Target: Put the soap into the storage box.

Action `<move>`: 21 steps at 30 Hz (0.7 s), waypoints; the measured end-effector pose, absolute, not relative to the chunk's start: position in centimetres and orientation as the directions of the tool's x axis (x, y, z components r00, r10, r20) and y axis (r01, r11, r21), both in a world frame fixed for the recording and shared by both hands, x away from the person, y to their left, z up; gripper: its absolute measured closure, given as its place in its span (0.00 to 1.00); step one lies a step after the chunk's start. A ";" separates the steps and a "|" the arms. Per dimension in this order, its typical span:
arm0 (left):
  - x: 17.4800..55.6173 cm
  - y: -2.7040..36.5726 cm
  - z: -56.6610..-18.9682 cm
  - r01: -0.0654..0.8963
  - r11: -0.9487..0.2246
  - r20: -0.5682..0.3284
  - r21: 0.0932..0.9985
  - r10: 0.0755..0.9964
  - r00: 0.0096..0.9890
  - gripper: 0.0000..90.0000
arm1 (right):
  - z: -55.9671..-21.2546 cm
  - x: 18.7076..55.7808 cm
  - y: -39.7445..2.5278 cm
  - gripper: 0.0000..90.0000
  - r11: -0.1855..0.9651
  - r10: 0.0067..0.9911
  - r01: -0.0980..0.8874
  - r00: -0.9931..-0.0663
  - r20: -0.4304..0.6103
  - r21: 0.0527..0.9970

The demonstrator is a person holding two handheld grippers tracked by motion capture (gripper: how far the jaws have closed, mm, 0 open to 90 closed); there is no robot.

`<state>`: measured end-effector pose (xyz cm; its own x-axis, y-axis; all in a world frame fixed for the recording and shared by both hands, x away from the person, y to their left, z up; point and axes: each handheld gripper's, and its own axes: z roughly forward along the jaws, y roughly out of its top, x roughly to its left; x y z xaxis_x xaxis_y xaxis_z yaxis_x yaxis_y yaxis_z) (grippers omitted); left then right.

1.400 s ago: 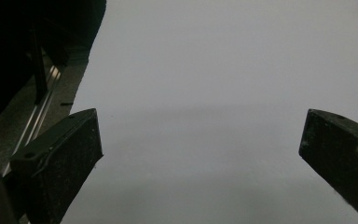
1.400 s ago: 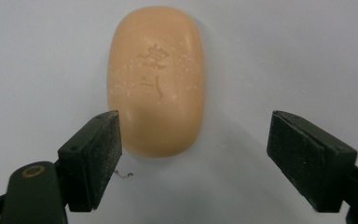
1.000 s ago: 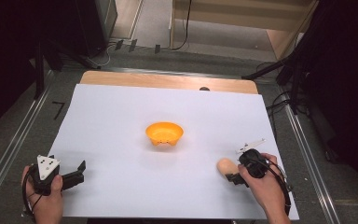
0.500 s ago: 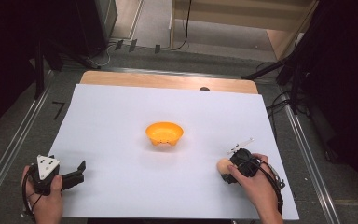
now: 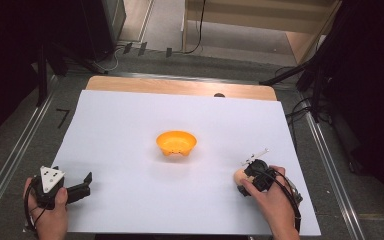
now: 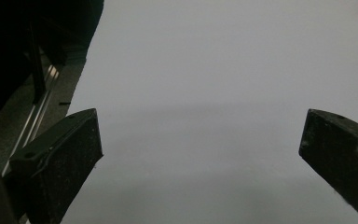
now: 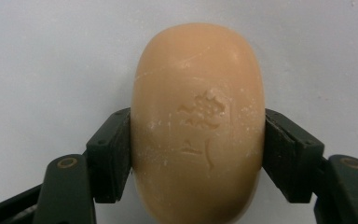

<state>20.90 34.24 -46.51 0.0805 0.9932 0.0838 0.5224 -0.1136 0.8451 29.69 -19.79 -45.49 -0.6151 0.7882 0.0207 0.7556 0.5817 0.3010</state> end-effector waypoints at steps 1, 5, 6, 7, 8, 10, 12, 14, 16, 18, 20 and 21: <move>20.9 34.2 -46.5 0.523 -0.116 0.085 0.844 0.993 0.082 0.00 | -45.5 29.7 -19.8 0.35 0.591 0.781 0.748 -0.625 0.020 0.303; 20.9 34.2 -46.5 0.523 -0.113 0.083 0.845 0.993 0.082 0.00 | -45.6 29.7 -20.0 0.36 0.587 0.780 0.748 -0.625 0.032 0.309; 20.9 34.2 -46.5 0.523 -0.112 0.081 0.845 0.993 0.082 0.00 | -45.5 29.7 -20.0 0.36 0.587 0.779 0.748 -0.626 0.032 0.310; 20.9 34.2 -46.5 0.526 -0.114 0.084 0.843 0.993 0.082 0.00 | -45.5 29.7 -20.0 0.37 0.587 0.779 0.746 -0.626 0.033 0.314; 20.9 34.2 -46.5 0.526 -0.114 0.084 0.843 0.993 0.082 0.00 | -45.5 29.7 -20.0 0.37 0.587 0.779 0.746 -0.626 0.033 0.314; 21.0 34.2 -46.5 0.528 -0.117 0.085 0.841 0.993 0.085 0.00 | -45.5 29.6 -20.1 0.37 0.584 0.778 0.746 -0.627 0.041 0.322; 21.0 34.3 -46.5 0.526 -0.109 0.076 0.844 0.993 0.086 0.00 | -45.5 29.6 -20.3 0.37 0.590 0.769 0.736 -0.637 0.044 0.332; 21.0 34.3 -46.5 0.523 -0.105 0.071 0.846 0.994 0.085 0.00 | -45.5 29.6 -20.3 0.37 0.595 0.765 0.732 -0.642 0.045 0.331; 20.9 34.3 -46.5 0.523 -0.105 0.070 0.846 0.994 0.086 0.00 | -45.5 29.7 -20.5 0.37 0.603 0.756 0.724 -0.653 0.051 0.334; 20.9 34.3 -46.5 0.524 -0.106 0.073 0.845 0.994 0.084 0.00 | -45.4 29.7 -20.7 0.37 0.616 0.742 0.712 -0.668 0.055 0.338; 20.9 34.3 -46.5 0.524 -0.106 0.074 0.845 0.994 0.082 0.00 | -45.3 29.7 -20.8 0.37 0.634 0.725 0.690 -0.687 0.042 0.349; 20.9 34.3 -46.5 0.523 -0.105 0.073 0.846 0.994 0.083 0.00 | -45.2 29.7 -20.8 0.37 0.644 0.712 0.677 -0.701 0.046 0.356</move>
<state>20.93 34.30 -46.51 0.0829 0.9939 0.0727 0.5234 -0.1055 0.8455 29.71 -20.81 -45.21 -0.7009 0.7117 0.0463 0.6773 0.6439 0.3559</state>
